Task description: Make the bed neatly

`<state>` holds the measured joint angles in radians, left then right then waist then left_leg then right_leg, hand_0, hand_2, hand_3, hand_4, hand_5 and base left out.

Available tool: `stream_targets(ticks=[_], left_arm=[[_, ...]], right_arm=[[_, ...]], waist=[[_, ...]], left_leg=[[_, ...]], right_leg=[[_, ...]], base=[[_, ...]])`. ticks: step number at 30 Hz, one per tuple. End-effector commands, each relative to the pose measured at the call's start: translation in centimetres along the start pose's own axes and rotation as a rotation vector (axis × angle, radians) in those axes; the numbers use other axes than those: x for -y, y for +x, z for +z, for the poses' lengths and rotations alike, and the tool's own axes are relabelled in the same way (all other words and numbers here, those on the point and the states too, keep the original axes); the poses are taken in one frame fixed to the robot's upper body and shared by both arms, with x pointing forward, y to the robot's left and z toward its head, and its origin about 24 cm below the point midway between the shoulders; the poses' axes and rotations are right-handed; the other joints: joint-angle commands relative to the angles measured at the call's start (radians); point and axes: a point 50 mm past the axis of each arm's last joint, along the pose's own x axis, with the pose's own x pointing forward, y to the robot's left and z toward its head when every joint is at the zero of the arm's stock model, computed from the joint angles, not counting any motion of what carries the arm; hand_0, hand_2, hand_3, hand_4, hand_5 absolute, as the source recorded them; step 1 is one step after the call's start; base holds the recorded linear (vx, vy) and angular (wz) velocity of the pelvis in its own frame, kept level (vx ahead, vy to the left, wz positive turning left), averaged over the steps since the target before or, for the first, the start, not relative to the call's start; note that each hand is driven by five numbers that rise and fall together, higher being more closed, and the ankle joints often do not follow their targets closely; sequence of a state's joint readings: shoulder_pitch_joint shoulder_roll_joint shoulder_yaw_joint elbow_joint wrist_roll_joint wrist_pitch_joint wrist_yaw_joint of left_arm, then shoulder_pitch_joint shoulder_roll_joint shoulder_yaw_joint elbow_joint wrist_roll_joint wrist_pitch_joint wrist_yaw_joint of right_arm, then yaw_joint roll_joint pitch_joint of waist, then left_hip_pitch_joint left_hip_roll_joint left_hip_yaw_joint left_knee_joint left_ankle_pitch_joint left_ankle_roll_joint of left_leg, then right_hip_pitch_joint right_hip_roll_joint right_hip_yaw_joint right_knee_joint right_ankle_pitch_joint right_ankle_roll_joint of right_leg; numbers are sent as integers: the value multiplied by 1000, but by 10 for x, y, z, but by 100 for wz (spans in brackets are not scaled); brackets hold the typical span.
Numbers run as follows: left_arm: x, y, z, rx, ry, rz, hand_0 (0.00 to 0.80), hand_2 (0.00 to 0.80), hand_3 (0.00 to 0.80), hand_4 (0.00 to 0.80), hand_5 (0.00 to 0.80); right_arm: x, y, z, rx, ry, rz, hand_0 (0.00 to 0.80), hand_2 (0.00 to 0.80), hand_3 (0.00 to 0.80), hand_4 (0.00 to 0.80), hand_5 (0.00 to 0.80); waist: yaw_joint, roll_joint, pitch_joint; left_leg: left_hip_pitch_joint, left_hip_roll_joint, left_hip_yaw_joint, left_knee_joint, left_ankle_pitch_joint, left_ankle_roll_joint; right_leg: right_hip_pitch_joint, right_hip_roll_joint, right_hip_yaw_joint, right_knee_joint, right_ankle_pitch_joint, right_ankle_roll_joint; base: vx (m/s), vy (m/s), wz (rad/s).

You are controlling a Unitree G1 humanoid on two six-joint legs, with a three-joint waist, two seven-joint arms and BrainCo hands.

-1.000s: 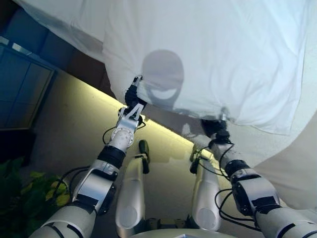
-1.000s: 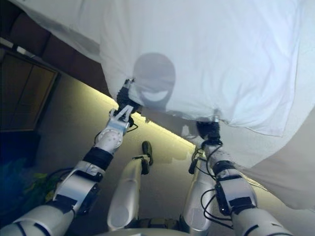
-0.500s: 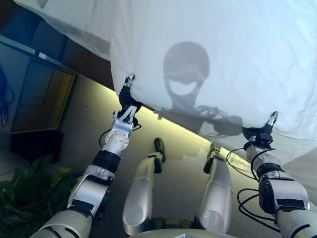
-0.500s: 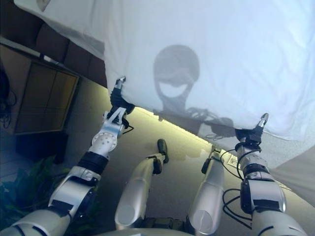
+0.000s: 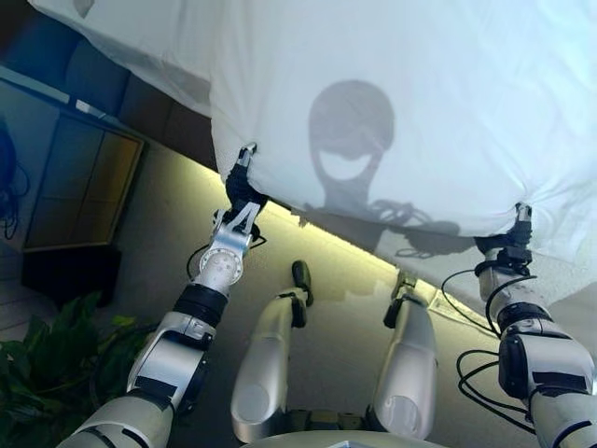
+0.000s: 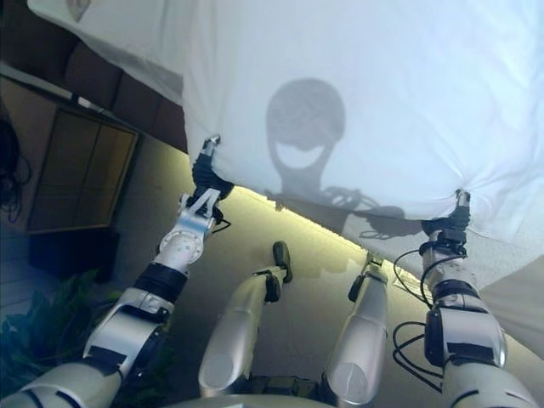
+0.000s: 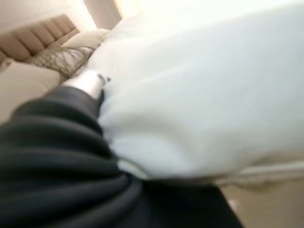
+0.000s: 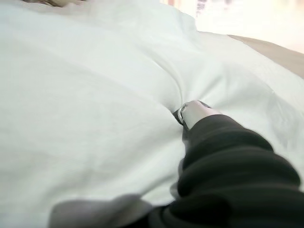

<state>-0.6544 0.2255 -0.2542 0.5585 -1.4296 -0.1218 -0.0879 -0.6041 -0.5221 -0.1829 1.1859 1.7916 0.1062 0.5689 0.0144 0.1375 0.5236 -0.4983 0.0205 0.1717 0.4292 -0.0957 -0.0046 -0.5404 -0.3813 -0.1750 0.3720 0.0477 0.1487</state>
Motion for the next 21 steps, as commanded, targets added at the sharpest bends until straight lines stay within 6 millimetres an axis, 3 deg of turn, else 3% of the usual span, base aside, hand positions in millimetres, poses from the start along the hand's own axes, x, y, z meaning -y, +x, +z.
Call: stream_targets(ticks=[1, 4, 6, 9, 13, 14, 16, 17, 19, 21], left_arm=[[-15, -7, 9, 19, 40, 20, 800, 800, 800, 800, 800], [-37, -18, -4, -30, 61, 113, 800, 800, 800, 800, 800], [-61, -29, 0, -39, 103, 231, 800, 800, 800, 800, 800], [-85, -41, 14, -10, 56, 321, 800, 800, 800, 800, 800], [-98, -51, 15, 41, -19, 330, 800, 800, 800, 800, 800], [-103, -57, 12, 50, -31, 342, 800, 800, 800, 800, 800], [-109, -67, 7, 52, -71, 358, 800, 800, 800, 800, 800], [-114, -75, 2, 45, -91, 372, 800, 800, 800, 800, 800], [-122, -86, -8, 26, -93, 397, 800, 800, 800, 800, 800], [-128, -97, -18, 5, -100, 415, 800, 800, 800, 800, 800]], right_arm=[[4, -9, -8, -22, -22, 80, 800, 800, 800, 800, 800], [11, -16, -31, -70, -27, 53, 800, 800, 800, 800, 800], [26, -30, -52, -124, -10, -5, 800, 800, 800, 800, 800], [52, -57, -71, -186, 23, -86, 800, 800, 800, 800, 800], [57, -63, -84, -232, -36, -133, 800, 800, 800, 800, 800], [58, -63, -85, -236, -40, -149, 800, 800, 800, 800, 800], [63, -69, -80, -239, -55, -185, 800, 800, 800, 800, 800], [67, -74, -77, -240, -67, -199, 800, 800, 800, 800, 800], [74, -84, -76, -233, -68, -221, 800, 800, 800, 800, 800], [78, -90, -68, -219, -76, -238, 800, 800, 800, 800, 800]], waist=[[-3, -41, -58], [-3, -33, -79], [-8, -43, -98], [-28, -84, -126], [-43, -88, -139], [-53, -87, -143], [-65, -80, -152], [-69, -77, -161], [-67, -73, -184], [-63, -52, -216]], left_leg=[[-43, -12, -84, -6, 82, -68], [28, -14, -63, -45, 83, -44], [84, -7, -43, -80, 92, -21], [146, -2, -18, -116, 97, -25], [158, 12, -34, -76, 84, -32], [144, 19, -44, -21, 101, -49], [136, 63, -49, 48, 128, -73], [148, 115, -52, 50, 146, -92], [193, 176, -67, -16, 182, -116], [244, 287, -122, -167, 311, -170]], right_leg=[[102, -87, 41, -91, 109, 46], [112, -59, 16, -4, 62, 32], [119, 35, -13, 83, -19, 18], [181, 158, -75, 5, -31, -1], [203, 211, -53, -32, -34, -48], [216, 226, -39, -59, -29, -62], [243, 236, -31, -77, -30, -82], [262, 237, -26, -81, -38, -89], [290, 236, -24, -87, -48, -83], [312, 232, -7, -93, -67, -71]], base=[[102, 96, -5], [113, 214, -4], [145, 69, -12], [147, -170, -35], [60, -45, -9], [72, 18, -9], [108, 14, 1], [161, 49, 12], [190, 129, 7], [195, 348, 13]])
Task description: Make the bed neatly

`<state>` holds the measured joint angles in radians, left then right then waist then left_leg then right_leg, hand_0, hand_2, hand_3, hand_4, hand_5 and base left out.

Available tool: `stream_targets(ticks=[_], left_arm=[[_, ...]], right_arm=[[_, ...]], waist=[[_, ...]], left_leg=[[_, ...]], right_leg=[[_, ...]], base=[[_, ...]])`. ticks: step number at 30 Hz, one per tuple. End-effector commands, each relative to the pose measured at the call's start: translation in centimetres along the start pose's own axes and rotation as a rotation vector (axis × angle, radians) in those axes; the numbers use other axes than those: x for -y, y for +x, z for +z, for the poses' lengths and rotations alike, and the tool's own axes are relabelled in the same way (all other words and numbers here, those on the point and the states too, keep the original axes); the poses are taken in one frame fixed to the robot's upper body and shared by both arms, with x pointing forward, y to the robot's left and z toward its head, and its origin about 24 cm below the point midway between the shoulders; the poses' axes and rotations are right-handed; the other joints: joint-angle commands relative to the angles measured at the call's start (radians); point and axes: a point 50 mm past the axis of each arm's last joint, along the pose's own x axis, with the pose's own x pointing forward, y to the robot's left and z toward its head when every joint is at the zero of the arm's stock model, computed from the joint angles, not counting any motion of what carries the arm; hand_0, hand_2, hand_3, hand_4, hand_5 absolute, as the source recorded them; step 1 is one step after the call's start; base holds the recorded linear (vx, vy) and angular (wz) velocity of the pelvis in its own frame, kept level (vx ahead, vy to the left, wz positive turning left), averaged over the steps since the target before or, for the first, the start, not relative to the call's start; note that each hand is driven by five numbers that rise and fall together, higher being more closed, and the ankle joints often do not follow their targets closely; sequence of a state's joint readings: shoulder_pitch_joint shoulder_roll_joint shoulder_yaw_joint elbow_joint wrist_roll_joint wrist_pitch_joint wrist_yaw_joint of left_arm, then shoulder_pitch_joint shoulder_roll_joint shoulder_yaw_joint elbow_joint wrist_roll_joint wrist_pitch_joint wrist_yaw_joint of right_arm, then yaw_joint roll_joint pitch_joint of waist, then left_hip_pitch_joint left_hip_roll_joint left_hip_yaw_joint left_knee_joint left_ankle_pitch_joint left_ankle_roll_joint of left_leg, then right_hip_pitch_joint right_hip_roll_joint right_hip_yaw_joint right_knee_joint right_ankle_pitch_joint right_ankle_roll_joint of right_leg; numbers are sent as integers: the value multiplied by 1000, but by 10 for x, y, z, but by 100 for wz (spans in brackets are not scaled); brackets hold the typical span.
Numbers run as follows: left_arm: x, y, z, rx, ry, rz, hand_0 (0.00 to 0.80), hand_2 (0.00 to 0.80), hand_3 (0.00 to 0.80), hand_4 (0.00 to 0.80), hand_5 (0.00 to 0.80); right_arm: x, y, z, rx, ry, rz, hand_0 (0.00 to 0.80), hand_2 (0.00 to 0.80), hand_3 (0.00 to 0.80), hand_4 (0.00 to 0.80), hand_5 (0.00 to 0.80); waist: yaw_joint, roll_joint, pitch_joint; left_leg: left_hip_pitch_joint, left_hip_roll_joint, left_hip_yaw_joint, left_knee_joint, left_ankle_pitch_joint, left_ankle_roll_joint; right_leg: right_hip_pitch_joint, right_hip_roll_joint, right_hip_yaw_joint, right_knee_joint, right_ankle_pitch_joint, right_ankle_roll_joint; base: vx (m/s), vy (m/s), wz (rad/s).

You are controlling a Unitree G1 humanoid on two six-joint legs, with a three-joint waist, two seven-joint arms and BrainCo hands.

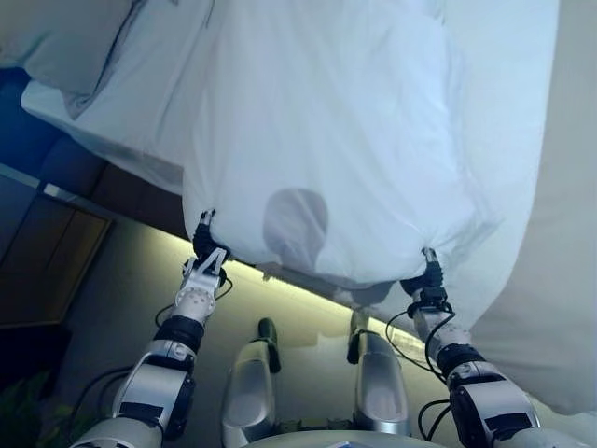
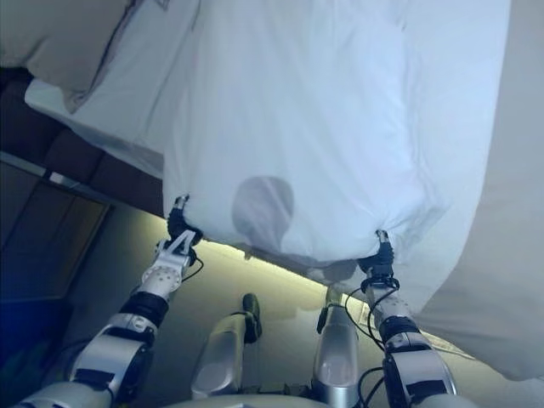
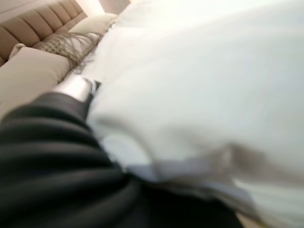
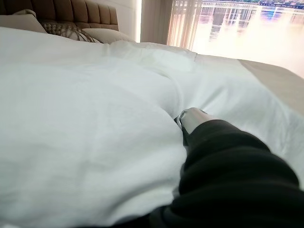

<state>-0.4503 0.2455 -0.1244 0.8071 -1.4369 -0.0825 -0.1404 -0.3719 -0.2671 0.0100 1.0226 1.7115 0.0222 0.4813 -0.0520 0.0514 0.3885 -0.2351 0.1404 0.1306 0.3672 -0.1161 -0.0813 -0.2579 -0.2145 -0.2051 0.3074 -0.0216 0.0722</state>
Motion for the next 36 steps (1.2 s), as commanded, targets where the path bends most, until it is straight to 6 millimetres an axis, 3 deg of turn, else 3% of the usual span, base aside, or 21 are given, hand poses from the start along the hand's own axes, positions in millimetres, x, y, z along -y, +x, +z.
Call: stream_targets(ticks=[1, 2, 4, 6, 9, 10, 12, 13, 14, 17, 18, 20, 23, 25, 27, 29, 31, 32, 33, 35, 36], left_arm=[[-25, -20, -19, -10, -42, 2, 800, 800, 800, 800, 800], [-33, -26, -25, -16, -55, 22, 800, 800, 800, 800, 800], [-45, -33, -31, -29, -86, 66, 800, 800, 800, 800, 800], [-57, -42, -36, -54, -122, 109, 800, 800, 800, 800, 800], [-63, -48, -48, -103, -171, 123, 800, 800, 800, 800, 800], [-61, -48, -54, -132, -171, 113, 800, 800, 800, 800, 800], [-56, -48, -63, -191, -139, 101, 800, 800, 800, 800, 800], [-55, -48, -65, -221, -96, 98, 800, 800, 800, 800, 800], [-54, -48, -65, -239, -57, 94, 800, 800, 800, 800, 800], [-54, -48, -50, -253, 73, 65, 800, 800, 800, 800, 800], [-58, -51, -43, -247, 112, 79, 800, 800, 800, 800, 800], [-69, -55, -28, -231, 130, 123, 800, 800, 800, 800, 800], [-78, -54, -17, -191, 96, 163, 800, 800, 800, 800, 800], [-75, -52, -17, -177, 97, 162, 800, 800, 800, 800, 800], [-66, -48, -23, -175, 76, 126, 800, 800, 800, 800, 800], [-56, -44, -26, -157, 27, 61, 800, 800, 800, 800, 800], [-51, -40, -29, -153, 0, 45, 800, 800, 800, 800, 800], [-51, -39, -33, -154, -19, 47, 800, 800, 800, 800, 800], [-51, -39, -34, -154, -19, 47, 800, 800, 800, 800, 800], [-53, -42, -38, -153, -34, 60, 800, 800, 800, 800, 800], [-59, -47, -43, -149, -69, 73, 800, 800, 800, 800, 800]], right_arm=[[14, -21, 17, 41, -40, -4, 800, 800, 800, 800, 800], [13, -19, 19, 36, -57, -5, 800, 800, 800, 800, 800], [11, -17, 19, 14, -97, -18, 800, 800, 800, 800, 800], [11, -14, 16, -9, -137, -52, 800, 800, 800, 800, 800], [11, -13, 20, -24, -190, -85, 800, 800, 800, 800, 800], [14, -16, 26, -12, -192, -95, 800, 800, 800, 800, 800], [21, -24, 34, 27, -168, -116, 800, 800, 800, 800, 800], [27, -31, 34, 47, -145, -125, 800, 800, 800, 800, 800], [32, -38, 34, 61, -123, -132, 800, 800, 800, 800, 800], [42, -48, 20, 63, -36, -137, 800, 800, 800, 800, 800], [43, -50, 13, 52, -20, -137, 800, 800, 800, 800, 800], [48, -57, -1, 36, 22, -143, 800, 800, 800, 800, 800], [61, -73, -12, 5, 51, -164, 800, 800, 800, 800, 800], [64, -78, -18, -4, 55, -173, 800, 800, 800, 800, 800], [60, -72, -15, 18, 51, -163, 800, 800, 800, 800, 800], [46, -57, -14, 26, 28, -119, 800, 800, 800, 800, 800], [39, -48, -11, 38, 15, -93, 800, 800, 800, 800, 800], [35, -46, -9, 41, 12, -83, 800, 800, 800, 800, 800], [35, -46, -9, 41, 11, -83, 800, 800, 800, 800, 800], [33, -44, -6, 39, 4, -80, 800, 800, 800, 800, 800], [29, -42, -2, 34, -12, -77, 800, 800, 800, 800, 800]], waist=[[4, 41, -91], [4, 57, -109], [5, 82, -133], [4, 107, -156], [-7, 142, -189], [-10, 149, -202], [-2, 128, -222], [11, 111, -231], [23, 95, -237], [60, 58, -244], [68, 51, -244], [67, 35, -258], [52, 16, -278], [52, -1, -269], [51, -4, -251], [62, 6, -219], [47, 6, -197], [41, 6, -187], [40, 9, -184], [37, 12, -180], [35, 28, -174]], left_leg=[[-2, 199, -99, -147, 359, -105], [35, 257, -133, -215, 405, -124], [98, 303, -158, -305, 446, -143], [140, 303, -153, -348, 455, -157], [175, 241, -106, -361, 400, -164], [168, 213, -85, -325, 349, -162], [148, 147, -61, -230, 219, -137], [135, 107, -87, -181, 176, -126], [119, 74, -106, -144, 150, -116], [151, 20, -78, -163, 110, -59], [155, 5, -72, -170, 107, -41], [145, -12, -59, -185, 120, -15], [138, -26, -10, -192, 139, 3], [135, -47, -2, -180, 144, 2], [98, -68, -35, -168, 153, -2], [47, -61, -16, -156, 184, -14], [7, -12, 43, -112, 210, -38], [-17, 24, 33, -80, 251, -62], [-18, 28, 30, -71, 244, -64], [-28, 60, -3, -71, 295, -86], [-20, 132, -64, -127, 388, -122]], right_leg=[[31, 60, 27, -24, -4, 9], [29, 43, 40, -8, -20, 16], [22, 5, 69, 32, -45, 31], [28, -41, 97, 54, -59, 51], [64, -139, 142, 30, -47, 114], [84, -183, 156, 7, -31, 143], [124, -257, 160, -41, 25, 180], [151, -284, 166, -83, 74, 185], [179, -309, 159, -127, 129, 190], [167, -368, 68, -128, 253, 189], [143, -346, 75, -77, 243, 183], [123, -247, 79, -31, 154, 157], [145, -54, 5, -27, 27, 104], [148, 38, -30, -57, 20, 72], [147, 76, -6, -114, 41, 48], [136, 82, -28, -125, 46, 35], [143, 81, -56, -141, 49, 21], [144, 81, -49, -140, 46, 13], [146, 83, -51, -135, 40, 13], [147, 85, -38, -137, 44, 10], [148, 83, -9, -136, 36, 15]], base=[[188, 558, 17], [187, 571, 11], [228, 682, -10], [277, 703, -27], [272, 689, -36], [218, 583, -23], [200, 428, -5], [161, 227, 10], [123, 162, 22], [47, 156, 12], [-43, 159, -14], [-49, 132, -12], [29, 78, -29], [47, -24, -16], [-122, -60, 73], [-288, -14, 46], [-181, 14, 25], [-67, 30, 36], [-2, 50, 26], [46, 156, -9], [68, 329, -23]])
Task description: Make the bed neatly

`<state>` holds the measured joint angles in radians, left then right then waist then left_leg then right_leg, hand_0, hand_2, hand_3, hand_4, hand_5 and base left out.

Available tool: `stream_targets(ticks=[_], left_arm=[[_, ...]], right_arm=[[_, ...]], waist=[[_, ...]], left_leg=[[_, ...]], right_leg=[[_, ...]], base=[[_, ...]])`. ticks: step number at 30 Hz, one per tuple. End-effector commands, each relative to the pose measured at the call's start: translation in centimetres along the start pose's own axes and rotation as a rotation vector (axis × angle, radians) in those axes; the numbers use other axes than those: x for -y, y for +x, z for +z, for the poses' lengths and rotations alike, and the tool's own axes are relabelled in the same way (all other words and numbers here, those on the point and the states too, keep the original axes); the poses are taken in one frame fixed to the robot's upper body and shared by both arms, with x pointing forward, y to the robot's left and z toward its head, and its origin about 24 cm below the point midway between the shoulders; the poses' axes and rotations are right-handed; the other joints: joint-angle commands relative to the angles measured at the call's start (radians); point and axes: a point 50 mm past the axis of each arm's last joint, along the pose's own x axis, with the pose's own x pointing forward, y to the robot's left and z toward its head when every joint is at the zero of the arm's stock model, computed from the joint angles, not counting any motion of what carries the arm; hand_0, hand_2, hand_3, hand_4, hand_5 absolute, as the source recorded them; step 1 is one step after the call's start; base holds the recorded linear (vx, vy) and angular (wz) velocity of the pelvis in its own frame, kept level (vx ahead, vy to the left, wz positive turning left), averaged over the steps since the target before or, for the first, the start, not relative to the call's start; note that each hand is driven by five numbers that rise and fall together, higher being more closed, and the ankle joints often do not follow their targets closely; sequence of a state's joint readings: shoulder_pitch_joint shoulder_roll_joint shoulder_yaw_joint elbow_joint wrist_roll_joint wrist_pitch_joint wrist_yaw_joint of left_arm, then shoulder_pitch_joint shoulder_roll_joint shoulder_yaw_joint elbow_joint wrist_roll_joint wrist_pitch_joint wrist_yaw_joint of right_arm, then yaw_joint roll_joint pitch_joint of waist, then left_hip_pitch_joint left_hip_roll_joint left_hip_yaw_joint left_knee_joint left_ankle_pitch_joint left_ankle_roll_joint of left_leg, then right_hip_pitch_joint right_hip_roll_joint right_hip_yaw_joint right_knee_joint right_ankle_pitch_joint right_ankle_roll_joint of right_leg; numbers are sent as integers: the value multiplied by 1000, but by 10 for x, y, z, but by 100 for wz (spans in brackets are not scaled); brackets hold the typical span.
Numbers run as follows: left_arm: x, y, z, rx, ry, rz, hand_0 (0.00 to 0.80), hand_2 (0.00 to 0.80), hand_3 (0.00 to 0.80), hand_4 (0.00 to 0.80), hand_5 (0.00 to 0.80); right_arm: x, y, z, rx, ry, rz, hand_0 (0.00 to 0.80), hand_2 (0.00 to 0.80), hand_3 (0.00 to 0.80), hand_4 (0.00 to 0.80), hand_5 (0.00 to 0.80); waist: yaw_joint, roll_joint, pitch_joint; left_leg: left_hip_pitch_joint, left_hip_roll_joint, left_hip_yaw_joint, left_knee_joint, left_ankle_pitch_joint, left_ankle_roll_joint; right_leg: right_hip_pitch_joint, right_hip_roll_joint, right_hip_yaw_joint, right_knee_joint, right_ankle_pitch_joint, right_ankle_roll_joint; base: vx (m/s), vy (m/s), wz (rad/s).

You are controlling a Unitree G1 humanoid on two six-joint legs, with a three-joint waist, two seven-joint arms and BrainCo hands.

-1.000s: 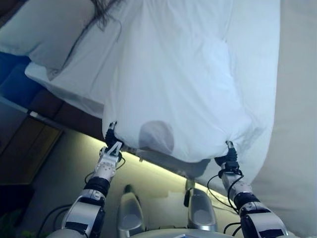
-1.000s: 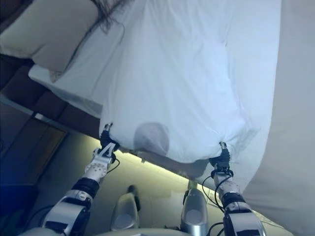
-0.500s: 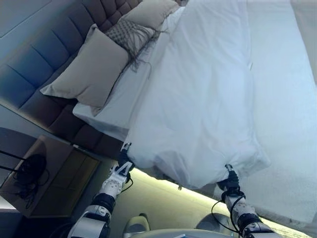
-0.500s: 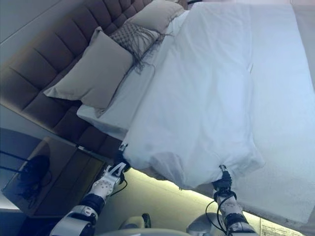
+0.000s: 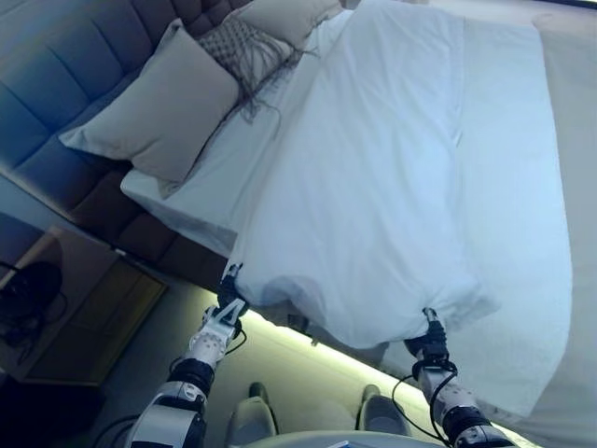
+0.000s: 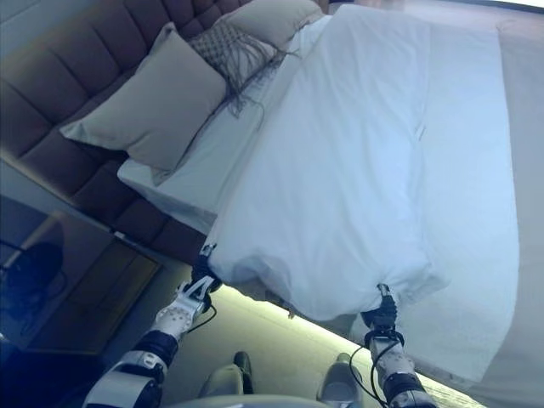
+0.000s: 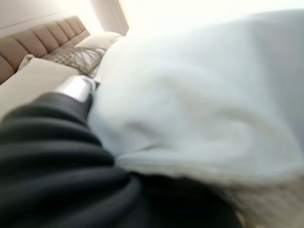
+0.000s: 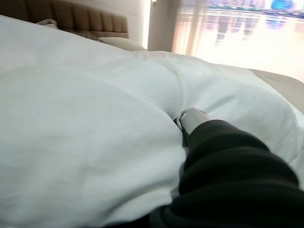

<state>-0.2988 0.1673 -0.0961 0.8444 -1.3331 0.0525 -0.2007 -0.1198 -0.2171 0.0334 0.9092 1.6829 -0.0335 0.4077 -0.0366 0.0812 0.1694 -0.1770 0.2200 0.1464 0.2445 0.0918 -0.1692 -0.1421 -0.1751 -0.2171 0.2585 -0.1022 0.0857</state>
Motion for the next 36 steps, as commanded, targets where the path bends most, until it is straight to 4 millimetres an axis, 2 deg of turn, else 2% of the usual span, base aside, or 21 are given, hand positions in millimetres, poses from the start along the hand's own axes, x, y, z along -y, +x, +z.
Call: stream_targets(ticks=[1, 2, 3, 5, 7, 9, 12, 13, 14, 15, 16, 17, 18, 19, 21, 22, 23, 26, 29, 33, 36], left_arm=[[-13, -12, 2, 56, -52, -42, 800, 800, 800, 800, 800], [-16, -14, 1, 57, -65, -40, 800, 800, 800, 800, 800], [-19, -14, 0, 59, -78, -39, 800, 800, 800, 800, 800], [-23, -16, -3, 62, -112, -35, 800, 800, 800, 800, 800], [-24, -16, -9, 54, -150, -46, 800, 800, 800, 800, 800], [-19, -15, -16, 41, -180, -82, 800, 800, 800, 800, 800], [-5, -12, -26, 13, -195, -148, 800, 800, 800, 800, 800], [7, -8, -32, -24, -178, -186, 800, 800, 800, 800, 800], [15, -5, -37, -63, -148, -200, 800, 800, 800, 800, 800], [19, -3, -39, -91, -117, -197, 800, 800, 800, 800, 800], [16, -4, -38, -110, -67, -186, 800, 800, 800, 800, 800], [13, -5, -36, -109, -34, -189, 800, 800, 800, 800, 800], [8, -8, -30, -93, -10, -185, 800, 800, 800, 800, 800], [-1, -14, -17, -56, 24, -166, 800, 800, 800, 800, 800], [-8, -19, -2, -8, 57, -158, 800, 800, 800, 800, 800], [-6, -18, 2, 20, 61, -183, 800, 800, 800, 800, 800], [1, -13, 3, 35, 64, -212, 800, 800, 800, 800, 800], [29, 3, 8, 92, 45, -298, 800, 800, 800, 800, 800], [59, 16, 21, 132, 93, -378, 800, 800, 800, 800, 800], [88, 29, 34, 121, 199, -422, 800, 800, 800, 800, 800], [106, 34, 47, 149, 227, -455, 800, 800, 800, 800, 800]], right_arm=[[-32, 13, 8, 23, 1, 145, 800, 800, 800, 800, 800], [-35, 15, 10, 31, -6, 155, 800, 800, 800, 800, 800], [-40, 19, 11, 29, -15, 161, 800, 800, 800, 800, 800], [-49, 27, 13, 22, -50, 157, 800, 800, 800, 800, 800], [-57, 33, 16, 20, -84, 159, 800, 800, 800, 800, 800], [-67, 39, 22, 35, -115, 172, 800, 800, 800, 800, 800], [-76, 43, 33, 72, -121, 185, 800, 800, 800, 800, 800], [-76, 42, 43, 109, -106, 182, 800, 800, 800, 800, 800], [-72, 39, 50, 139, -93, 174, 800, 800, 800, 800, 800], [-67, 36, 53, 160, -88, 174, 800, 800, 800, 800, 800], [-61, 31, 53, 172, -75, 171, 800, 800, 800, 800, 800], [-56, 28, 51, 167, -58, 155, 800, 800, 800, 800, 800], [-52, 26, 46, 144, -37, 144, 800, 800, 800, 800, 800], [-46, 22, 36, 98, -22, 142, 800, 800, 800, 800, 800], [-41, 18, 24, 52, -61, 149, 800, 800, 800, 800, 800], [-40, 17, 19, 39, -95, 160, 800, 800, 800, 800, 800], [-43, 19, 20, 38, -117, 177, 800, 800, 800, 800, 800], [-63, 35, 20, 12, -186, 226, 800, 800, 800, 800, 800], [-75, 46, 12, -37, -184, 257, 800, 800, 800, 800, 800], [-98, 58, 12, -49, -179, 298, 800, 800, 800, 800, 800], [-120, 67, 12, -70, -242, 343, 800, 800, 800, 800, 800]], waist=[[18, 5, 47], [12, 16, 47], [4, 27, 47], [-17, 57, 43], [-39, 95, 39], [-51, 126, 39], [-52, 146, 51], [-55, 151, 62], [-58, 145, 67], [-52, 134, 65], [-37, 115, 63], [-29, 104, 62], [-15, 95, 66], [0, 81, 77], [8, 61, 84], [-9, 52, 99], [-17, 55, 110], [-19, 60, 155], [-8, 38, 215], [-3, 22, 260], [-2, 21, 282]], left_leg=[[-70, 82, -102, -40, 221, -45], [-58, 124, -134, -73, 254, -49], [-31, 149, -148, -101, 264, -56], [27, 177, -149, -140, 269, -70], [67, 178, -145, -173, 251, -81], [92, 151, -137, -220, 209, -81], [91, 96, -129, -236, 152, -73], [69, 65, -95, -184, 99, -69], [49, 38, -56, -109, 41, -63], [32, 0, -63, -44, -8, -45], [10, -45, -99, 17, -48, -31], [0, -64, -105, 42, -68, -18], [4, -71, -91, 42, -79, 2], [17, -73, -59, 30, -88, 27], [10, -79, -35, 6, -75, 42], [-23, -97, -50, 16, -79, 45], [-60, -108, -59, 17, -68, 45], [-133, -105, -52, 13, -43, 39], [-225, -100, -65, 35, -32, 34], [-313, -112, -50, 60, -20, 38], [-356, -123, -36, 63, -8, 41]], right_leg=[[31, 41, 12, -85, 110, 1], [18, 25, 26, -74, 104, 6], [-1, 8, 38, -50, 91, 9], [-43, -22, 69, -7, 76, 17], [-84, -65, 118, 39, 70, 43], [-104, -116, 175, 56, 74, 86], [-107, -195, 229, 54, 88, 142], [-102, -254, 230, 55, 105, 168], [-91, -303, 218, 52, 128, 176], [-74, -337, 218, 38, 160, 176], [-56, -367, 215, 16, 206, 175], [-55, -385, 193, 14, 229, 173], [-75, -396, 153, 47, 244, 170], [-120, -372, 123, 114, 226, 166], [-152, -319, 110, 121, 202, 159], [-169, -280, 145, 104, 184, 150], [-190, -264, 163, 85, 192, 142], [-244, -250, 141, 54, 216, 132], [-306, -243, 140, 48, 236, 137], [-353, -246, 126, 55, 240, 137], [-378, -251, 120, 34, 261, 135]], base=[[63, 528, -31], [43, 515, -29], [58, 584, -43], [115, 606, -52], [159, 687, -44], [142, 626, -27], [52, 612, -14], [-5, 567, -14], [34, 540, 3], [132, 371, 27], [174, 278, 38], [170, 278, 24], [112, 263, -3], [58, 222, -31], [-55, 138, -80], [-187, 131, -69], [-255, 198, -12], [-263, 142, 50], [-210, 3, 9], [-102, 76, 16], [-64, 130, 6]])
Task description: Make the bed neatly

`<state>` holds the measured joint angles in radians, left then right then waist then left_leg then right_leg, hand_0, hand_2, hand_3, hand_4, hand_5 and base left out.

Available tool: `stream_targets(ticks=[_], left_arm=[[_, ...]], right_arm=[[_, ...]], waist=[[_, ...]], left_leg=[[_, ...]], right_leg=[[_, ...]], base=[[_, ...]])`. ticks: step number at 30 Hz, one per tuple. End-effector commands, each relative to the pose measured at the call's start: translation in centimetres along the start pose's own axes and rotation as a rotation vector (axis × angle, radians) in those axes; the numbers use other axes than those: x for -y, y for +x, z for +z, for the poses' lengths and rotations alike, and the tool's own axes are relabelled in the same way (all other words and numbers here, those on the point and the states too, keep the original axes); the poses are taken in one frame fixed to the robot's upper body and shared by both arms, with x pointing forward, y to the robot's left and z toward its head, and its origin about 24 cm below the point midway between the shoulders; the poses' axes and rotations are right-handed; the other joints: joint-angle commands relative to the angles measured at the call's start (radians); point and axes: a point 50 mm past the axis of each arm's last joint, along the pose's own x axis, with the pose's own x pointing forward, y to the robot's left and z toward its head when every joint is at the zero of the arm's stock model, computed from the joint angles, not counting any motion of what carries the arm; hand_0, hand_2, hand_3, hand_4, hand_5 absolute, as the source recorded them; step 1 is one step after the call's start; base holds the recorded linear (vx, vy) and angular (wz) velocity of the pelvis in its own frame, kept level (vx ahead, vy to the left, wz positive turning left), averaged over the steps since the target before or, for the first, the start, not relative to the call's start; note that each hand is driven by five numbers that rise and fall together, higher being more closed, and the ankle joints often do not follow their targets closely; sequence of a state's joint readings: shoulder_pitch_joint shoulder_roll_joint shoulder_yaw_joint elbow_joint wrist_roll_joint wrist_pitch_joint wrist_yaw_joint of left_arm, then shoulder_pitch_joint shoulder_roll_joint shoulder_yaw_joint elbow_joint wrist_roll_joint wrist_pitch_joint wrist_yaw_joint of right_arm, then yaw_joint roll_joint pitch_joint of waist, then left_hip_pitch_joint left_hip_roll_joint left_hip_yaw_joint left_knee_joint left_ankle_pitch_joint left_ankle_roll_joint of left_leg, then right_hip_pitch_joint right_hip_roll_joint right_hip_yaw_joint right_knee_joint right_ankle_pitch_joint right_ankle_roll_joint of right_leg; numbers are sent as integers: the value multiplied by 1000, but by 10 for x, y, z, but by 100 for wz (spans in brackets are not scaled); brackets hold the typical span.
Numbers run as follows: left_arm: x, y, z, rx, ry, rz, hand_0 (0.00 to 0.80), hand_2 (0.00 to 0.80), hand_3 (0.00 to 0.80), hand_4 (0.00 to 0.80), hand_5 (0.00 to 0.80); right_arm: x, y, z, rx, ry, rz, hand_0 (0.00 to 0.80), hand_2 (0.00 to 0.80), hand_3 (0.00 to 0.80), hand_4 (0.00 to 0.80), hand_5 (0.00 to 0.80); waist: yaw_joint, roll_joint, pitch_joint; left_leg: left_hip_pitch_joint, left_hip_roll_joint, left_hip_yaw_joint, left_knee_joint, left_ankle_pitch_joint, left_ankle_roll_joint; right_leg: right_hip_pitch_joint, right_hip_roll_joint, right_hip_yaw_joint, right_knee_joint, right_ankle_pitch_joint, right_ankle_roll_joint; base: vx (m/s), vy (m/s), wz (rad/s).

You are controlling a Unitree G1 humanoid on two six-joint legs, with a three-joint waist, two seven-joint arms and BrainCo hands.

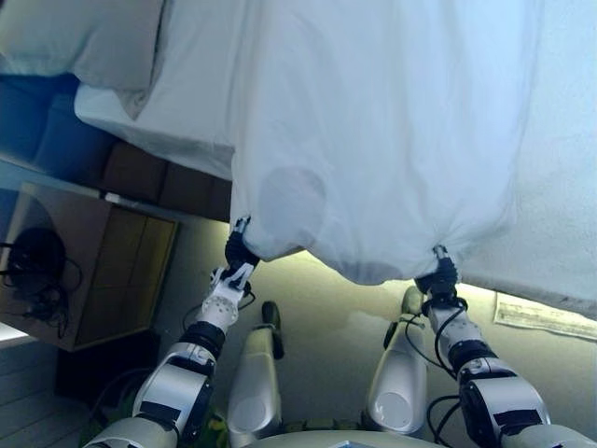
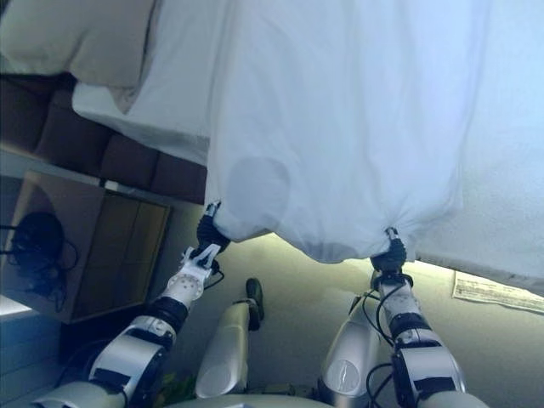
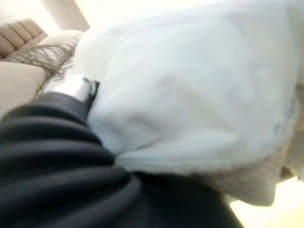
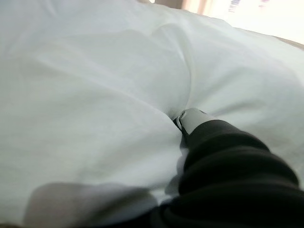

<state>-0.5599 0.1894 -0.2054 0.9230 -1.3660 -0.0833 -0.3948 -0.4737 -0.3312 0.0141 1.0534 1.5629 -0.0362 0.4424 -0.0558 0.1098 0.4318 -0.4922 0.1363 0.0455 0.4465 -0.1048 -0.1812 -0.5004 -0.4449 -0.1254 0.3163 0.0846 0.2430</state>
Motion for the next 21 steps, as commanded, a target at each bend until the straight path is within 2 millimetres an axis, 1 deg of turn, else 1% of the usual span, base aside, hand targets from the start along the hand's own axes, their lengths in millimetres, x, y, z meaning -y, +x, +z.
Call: stream_targets(ticks=[1, 4, 6, 9, 12, 14, 18, 21], left_arm=[[16, 10, 25, 52, 95, -89, 800, 800, 800, 800, 800], [19, 12, 32, 77, 129, -94, 800, 800, 800, 800, 800], [20, 13, 35, 83, 153, -82, 800, 800, 800, 800, 800], [23, 16, 45, 100, 188, -72, 800, 800, 800, 800, 800], [15, 13, 42, 86, 223, -38, 800, 800, 800, 800, 800], [12, 13, 40, 73, 265, -2, 800, 800, 800, 800, 800], [10, 14, 44, 98, 281, 30, 800, 800, 800, 800, 800], [8, 13, 44, 103, 315, 42, 800, 800, 800, 800, 800]], right_arm=[[-25, 12, -14, -101, -68, 121, 800, 800, 800, 800, 800], [-41, 20, -13, -120, -134, 174, 800, 800, 800, 800, 800], [-47, 24, -11, -122, -153, 181, 800, 800, 800, 800, 800], [-55, 29, -3, -99, -122, 187, 800, 800, 800, 800, 800], [-51, 29, 0, -81, -87, 158, 800, 800, 800, 800, 800], [-47, 28, 0, -79, -92, 126, 800, 800, 800, 800, 800], [-35, 24, 6, -68, -82, 61, 800, 800, 800, 800, 800], [-28, 21, 11, -36, -34, 40, 800, 800, 800, 800, 800]], waist=[[18, -7, 26], [24, -1, 46], [29, 2, 59], [43, 0, 88], [50, -2, 88], [49, -1, 88], [34, -1, 88], [25, 1, 88]], left_leg=[[-56, -44, 69, -132, 189, 55], [-99, -54, 76, -98, 183, 58], [-127, -58, 78, -76, 179, 59], [-192, -57, 66, -43, 174, 63], [-257, -56, 48, -11, 165, 63], [-293, -56, 44, -1, 163, 63], [-384, -46, 55, 11, 169, 64], [-445, -42, 57, 33, 168, 62]], right_leg=[[-32, 16, 28, -25, 81, -24], [-70, 6, 33, -14, 91, -31], [-91, 0, 36, -6, 94, -34], [-148, -1, 37, 1, 101, -35], [-208, 0, 46, 8, 102, -33], [-244, -1, 55, 11, 107, -33], [-334, -2, 76, 1, 120, -31], [-392, 7, 89, 7, 120, -32]], base=[[-40, 154, 5], [-12, 132, 7], [-20, 70, 7], [-60, 10, 6], [5, 71, 6], [17, 127, 2], [-8, 164, -3], [-18, 165, -9]])
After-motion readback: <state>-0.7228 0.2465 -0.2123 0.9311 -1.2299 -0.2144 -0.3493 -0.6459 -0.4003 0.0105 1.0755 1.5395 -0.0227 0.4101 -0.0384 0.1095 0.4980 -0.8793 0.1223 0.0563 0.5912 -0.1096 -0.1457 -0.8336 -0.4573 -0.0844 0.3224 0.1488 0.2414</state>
